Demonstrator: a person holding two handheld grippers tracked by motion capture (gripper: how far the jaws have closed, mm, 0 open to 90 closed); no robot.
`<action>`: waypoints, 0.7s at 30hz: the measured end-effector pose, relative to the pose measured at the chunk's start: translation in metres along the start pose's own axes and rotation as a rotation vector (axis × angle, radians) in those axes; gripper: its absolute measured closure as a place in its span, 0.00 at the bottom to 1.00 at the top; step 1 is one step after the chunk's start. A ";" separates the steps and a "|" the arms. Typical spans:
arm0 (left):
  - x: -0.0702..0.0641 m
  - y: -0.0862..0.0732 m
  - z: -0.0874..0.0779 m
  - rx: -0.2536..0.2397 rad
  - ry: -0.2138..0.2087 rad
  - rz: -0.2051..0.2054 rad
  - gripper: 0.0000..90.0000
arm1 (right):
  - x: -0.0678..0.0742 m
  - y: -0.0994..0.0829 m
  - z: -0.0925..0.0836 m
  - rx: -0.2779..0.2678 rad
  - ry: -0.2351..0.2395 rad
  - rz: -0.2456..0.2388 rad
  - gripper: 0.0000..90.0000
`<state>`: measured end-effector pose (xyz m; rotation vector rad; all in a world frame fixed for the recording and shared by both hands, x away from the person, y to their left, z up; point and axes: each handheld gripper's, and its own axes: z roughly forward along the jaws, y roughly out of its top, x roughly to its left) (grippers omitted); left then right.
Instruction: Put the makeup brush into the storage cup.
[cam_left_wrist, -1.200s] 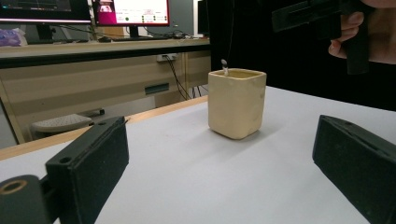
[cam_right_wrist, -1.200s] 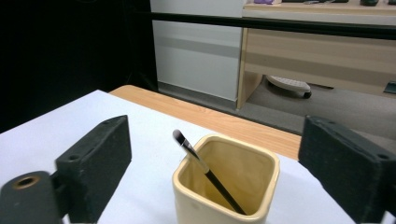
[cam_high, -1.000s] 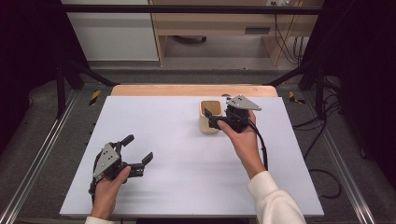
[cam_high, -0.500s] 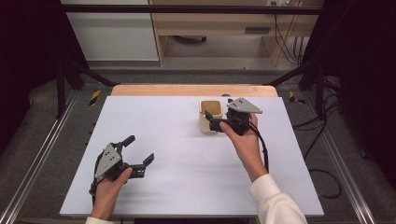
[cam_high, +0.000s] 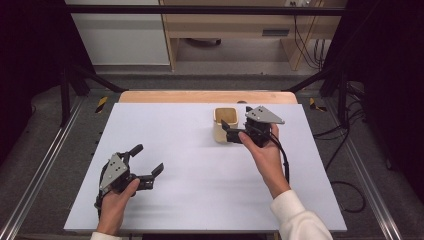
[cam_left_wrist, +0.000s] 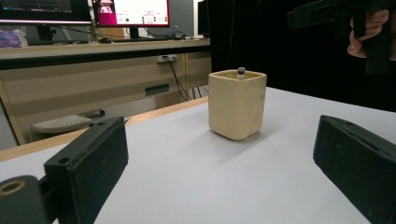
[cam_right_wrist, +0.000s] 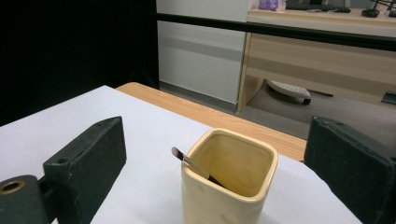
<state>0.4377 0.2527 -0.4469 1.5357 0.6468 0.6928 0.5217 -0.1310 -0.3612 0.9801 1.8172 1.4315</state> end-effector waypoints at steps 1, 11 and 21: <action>0.000 0.000 0.000 0.004 0.003 0.004 0.03 | 0.001 0.000 -0.003 -0.003 0.002 -0.002 0.06; -0.002 0.002 -0.001 0.018 0.002 0.035 0.03 | 0.000 -0.016 -0.026 -0.013 -0.006 -0.031 0.06; -0.003 0.003 -0.001 0.016 -0.006 0.034 0.02 | -0.012 -0.029 -0.045 -0.025 -0.023 -0.051 0.06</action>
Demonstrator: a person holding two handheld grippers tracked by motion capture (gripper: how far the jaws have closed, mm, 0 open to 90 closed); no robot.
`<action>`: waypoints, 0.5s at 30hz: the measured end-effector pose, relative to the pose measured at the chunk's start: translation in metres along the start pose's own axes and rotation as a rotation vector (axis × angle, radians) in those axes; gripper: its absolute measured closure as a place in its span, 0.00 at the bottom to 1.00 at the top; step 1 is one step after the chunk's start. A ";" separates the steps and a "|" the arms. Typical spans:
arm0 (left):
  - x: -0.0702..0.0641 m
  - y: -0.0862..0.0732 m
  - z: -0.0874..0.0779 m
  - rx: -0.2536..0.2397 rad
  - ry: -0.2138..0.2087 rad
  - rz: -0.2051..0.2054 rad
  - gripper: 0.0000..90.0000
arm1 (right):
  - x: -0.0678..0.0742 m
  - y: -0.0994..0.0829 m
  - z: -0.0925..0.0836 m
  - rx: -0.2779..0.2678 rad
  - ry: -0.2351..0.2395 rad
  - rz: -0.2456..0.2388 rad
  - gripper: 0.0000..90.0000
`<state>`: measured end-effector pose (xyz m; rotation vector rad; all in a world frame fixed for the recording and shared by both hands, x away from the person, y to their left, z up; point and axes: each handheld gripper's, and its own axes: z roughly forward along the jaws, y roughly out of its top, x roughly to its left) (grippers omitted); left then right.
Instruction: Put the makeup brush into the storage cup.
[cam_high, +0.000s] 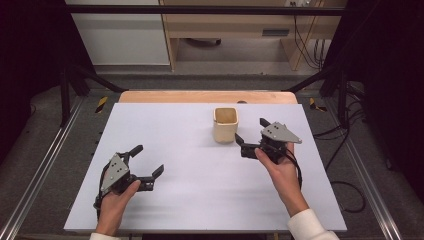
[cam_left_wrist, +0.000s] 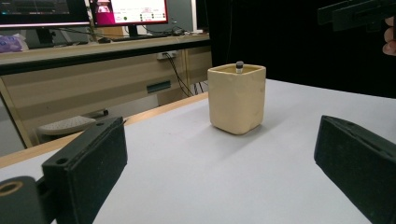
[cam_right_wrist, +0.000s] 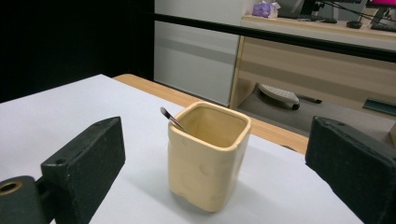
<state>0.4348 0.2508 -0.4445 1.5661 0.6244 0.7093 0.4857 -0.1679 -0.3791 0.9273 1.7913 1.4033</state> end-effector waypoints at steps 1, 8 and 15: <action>0.000 0.000 0.000 0.001 0.000 0.001 0.02 | -0.001 -0.001 -0.002 -0.002 -0.001 0.002 0.05; 0.000 0.000 0.000 0.003 -0.003 -0.005 0.02 | -0.006 -0.007 -0.014 -0.014 -0.010 -0.015 0.04; 0.000 0.000 -0.001 0.003 -0.005 -0.001 0.02 | -0.011 -0.021 -0.029 -0.019 -0.016 -0.015 0.04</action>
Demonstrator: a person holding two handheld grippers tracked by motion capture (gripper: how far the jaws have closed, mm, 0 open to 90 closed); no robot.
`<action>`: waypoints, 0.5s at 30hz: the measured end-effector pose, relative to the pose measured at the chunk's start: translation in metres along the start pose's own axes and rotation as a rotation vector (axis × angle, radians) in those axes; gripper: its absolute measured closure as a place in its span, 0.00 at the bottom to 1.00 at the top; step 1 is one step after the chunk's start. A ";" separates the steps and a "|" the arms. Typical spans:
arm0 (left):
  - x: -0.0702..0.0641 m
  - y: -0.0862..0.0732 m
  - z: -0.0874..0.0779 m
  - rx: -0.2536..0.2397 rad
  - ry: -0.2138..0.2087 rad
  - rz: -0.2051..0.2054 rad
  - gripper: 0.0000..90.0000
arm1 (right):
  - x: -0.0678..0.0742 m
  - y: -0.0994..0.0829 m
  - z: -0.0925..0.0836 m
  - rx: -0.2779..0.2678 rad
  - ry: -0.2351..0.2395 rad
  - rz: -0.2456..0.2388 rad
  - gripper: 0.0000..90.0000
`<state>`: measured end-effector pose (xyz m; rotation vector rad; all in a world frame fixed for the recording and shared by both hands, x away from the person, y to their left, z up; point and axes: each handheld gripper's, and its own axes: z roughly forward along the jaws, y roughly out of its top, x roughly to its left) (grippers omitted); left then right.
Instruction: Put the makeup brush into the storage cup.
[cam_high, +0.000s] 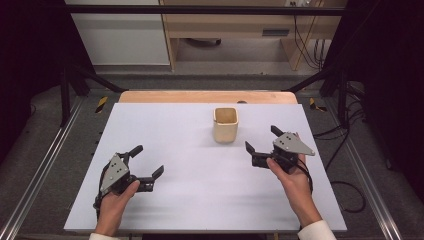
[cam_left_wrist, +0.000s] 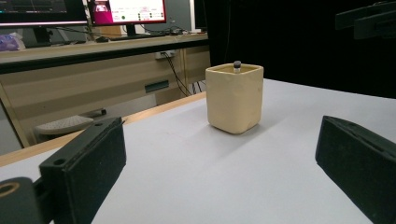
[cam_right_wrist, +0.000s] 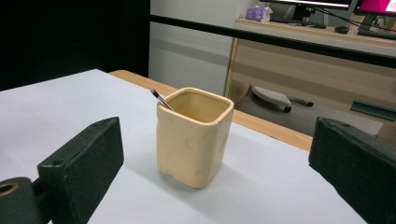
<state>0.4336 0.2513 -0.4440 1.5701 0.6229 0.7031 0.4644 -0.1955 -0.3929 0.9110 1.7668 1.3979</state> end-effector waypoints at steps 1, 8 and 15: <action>0.000 0.000 0.000 0.000 0.000 -0.002 0.02 | -0.001 -0.002 -0.002 0.001 0.001 0.002 0.04; 0.002 0.000 -0.002 -0.008 -0.002 -0.015 0.01 | -0.004 -0.013 -0.014 -0.018 0.006 0.006 0.04; 0.000 0.000 -0.006 -0.002 -0.011 -0.006 0.01 | -0.007 -0.022 -0.027 -0.030 0.005 0.018 0.04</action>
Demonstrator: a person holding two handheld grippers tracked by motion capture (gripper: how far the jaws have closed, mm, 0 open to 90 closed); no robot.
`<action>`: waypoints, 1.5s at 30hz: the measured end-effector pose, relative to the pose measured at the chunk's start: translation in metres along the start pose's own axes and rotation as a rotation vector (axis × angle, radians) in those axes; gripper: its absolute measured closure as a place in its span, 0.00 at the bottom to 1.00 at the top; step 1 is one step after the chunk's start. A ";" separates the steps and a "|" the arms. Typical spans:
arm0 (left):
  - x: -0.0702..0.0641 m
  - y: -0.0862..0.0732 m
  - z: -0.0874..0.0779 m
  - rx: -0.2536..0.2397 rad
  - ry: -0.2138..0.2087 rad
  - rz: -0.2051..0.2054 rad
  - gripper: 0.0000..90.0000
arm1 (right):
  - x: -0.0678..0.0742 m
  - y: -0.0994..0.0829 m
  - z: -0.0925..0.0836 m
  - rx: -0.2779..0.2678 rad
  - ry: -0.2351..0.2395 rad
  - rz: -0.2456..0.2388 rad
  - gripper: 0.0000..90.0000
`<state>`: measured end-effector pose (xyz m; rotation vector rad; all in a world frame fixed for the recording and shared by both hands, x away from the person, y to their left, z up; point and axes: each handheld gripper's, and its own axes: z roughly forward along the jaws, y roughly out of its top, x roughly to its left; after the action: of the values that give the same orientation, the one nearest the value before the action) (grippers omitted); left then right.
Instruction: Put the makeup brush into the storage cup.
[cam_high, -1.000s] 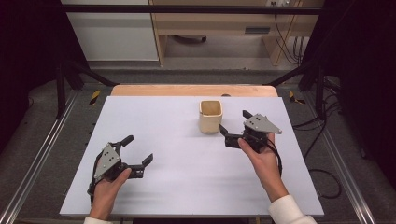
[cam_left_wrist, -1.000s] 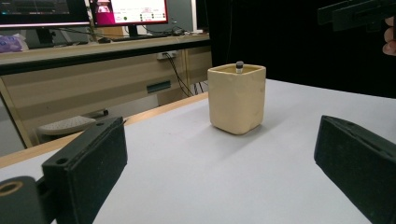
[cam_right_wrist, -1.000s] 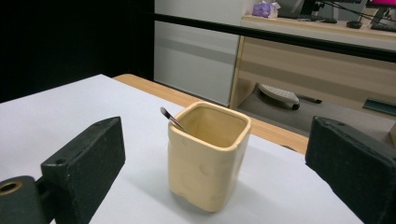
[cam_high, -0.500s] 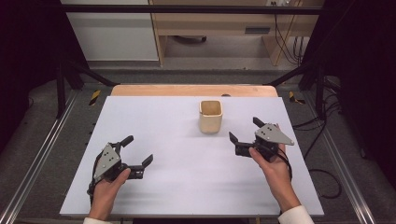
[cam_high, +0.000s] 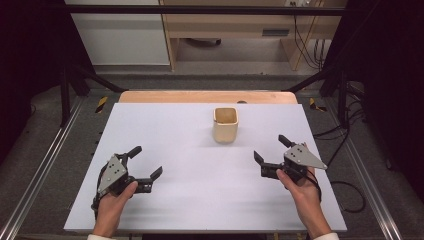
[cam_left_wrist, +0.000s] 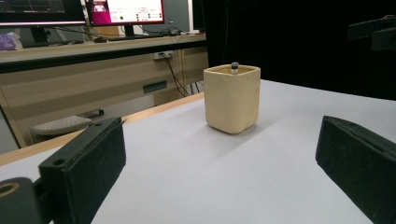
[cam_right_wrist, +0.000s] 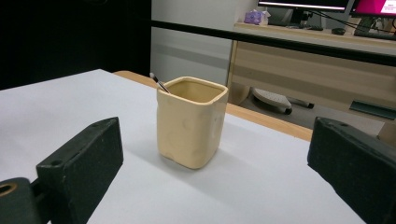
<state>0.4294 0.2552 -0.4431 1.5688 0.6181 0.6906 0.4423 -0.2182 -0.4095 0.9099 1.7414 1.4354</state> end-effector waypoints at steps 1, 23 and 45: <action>0.000 0.000 -0.001 0.001 0.000 0.001 0.01 | -0.001 -0.001 -0.002 0.001 -0.001 0.000 0.03; 0.003 -0.002 -0.020 0.004 -0.002 -0.001 0.01 | -0.015 -0.027 -0.033 -0.004 -0.040 0.018 0.03; 0.008 -0.006 -0.046 0.018 0.041 -0.003 0.01 | -0.022 -0.058 -0.049 -0.003 -0.049 0.025 0.03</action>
<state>0.4011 0.2927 -0.4449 1.5732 0.6581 0.7184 0.4064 -0.2697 -0.4578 0.9599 1.6968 1.4196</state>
